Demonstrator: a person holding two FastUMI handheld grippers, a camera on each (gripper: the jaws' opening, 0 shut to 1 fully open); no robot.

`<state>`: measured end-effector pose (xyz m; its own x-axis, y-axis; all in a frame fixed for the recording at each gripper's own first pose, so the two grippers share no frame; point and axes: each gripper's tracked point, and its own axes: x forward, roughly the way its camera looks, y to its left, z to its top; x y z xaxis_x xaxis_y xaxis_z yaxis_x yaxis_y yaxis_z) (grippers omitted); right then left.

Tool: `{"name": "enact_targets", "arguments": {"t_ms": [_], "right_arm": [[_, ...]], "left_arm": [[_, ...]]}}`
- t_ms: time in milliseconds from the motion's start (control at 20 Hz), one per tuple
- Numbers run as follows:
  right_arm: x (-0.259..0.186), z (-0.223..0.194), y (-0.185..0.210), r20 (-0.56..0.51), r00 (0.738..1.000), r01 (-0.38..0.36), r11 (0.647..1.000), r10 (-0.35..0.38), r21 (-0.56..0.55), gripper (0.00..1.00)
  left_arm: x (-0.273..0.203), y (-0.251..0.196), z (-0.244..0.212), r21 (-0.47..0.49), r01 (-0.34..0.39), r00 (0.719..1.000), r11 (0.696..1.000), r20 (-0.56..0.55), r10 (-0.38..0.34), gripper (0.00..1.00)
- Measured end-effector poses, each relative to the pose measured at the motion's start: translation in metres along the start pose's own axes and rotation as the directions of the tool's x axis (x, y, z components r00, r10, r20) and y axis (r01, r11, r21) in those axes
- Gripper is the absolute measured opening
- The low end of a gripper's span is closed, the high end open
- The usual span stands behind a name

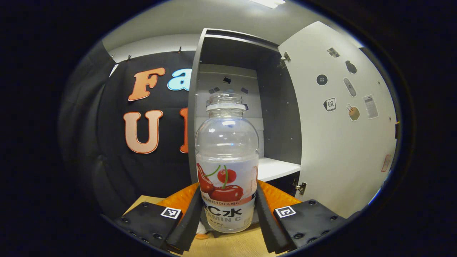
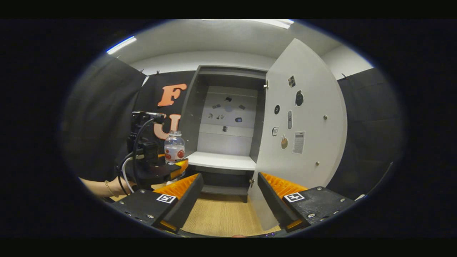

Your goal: Open the cabinet door with the right hand, grasp the bottle in the cabinet with the left hand and place it on the coaster, then close the cabinet door with the right hand.

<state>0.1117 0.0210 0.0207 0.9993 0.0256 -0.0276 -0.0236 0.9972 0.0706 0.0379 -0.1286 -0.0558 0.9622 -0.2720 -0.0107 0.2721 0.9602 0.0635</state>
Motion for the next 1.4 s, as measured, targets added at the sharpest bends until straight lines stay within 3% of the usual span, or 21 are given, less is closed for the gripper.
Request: {"name": "enact_targets", "arguments": {"t_ms": [400, 900, 1200, 1400], "right_arm": [[0.008, 0.007, 0.003, 0.061, 0.996, 0.060, 0.998, -0.061, 0.016, 0.94], [0.006, -0.006, -0.005, 0.019, 0.985, 0.170, 0.985, -0.170, -0.041, 0.97], [-0.001, -0.028, 0.008, -0.082, 0.988, 0.131, 0.990, -0.134, -0.048, 0.97], [-0.001, -0.038, 0.013, -0.122, 0.985, 0.123, 0.992, -0.126, -0.032, 0.95]], "left_arm": [[-0.055, 0.040, -0.055, -0.003, 0.007, 1.000, 1.000, 0.000, -0.007, 0.81], [-0.079, 0.073, -0.184, -0.078, 0.029, 0.990, 0.997, -0.132, -0.040, 0.81], [-0.091, 0.074, -0.252, -0.072, 0.043, 0.974, 0.996, -0.218, -0.058, 0.81], [-0.095, 0.070, -0.271, -0.101, 0.039, 0.968, 0.994, -0.245, -0.063, 0.81]]}}
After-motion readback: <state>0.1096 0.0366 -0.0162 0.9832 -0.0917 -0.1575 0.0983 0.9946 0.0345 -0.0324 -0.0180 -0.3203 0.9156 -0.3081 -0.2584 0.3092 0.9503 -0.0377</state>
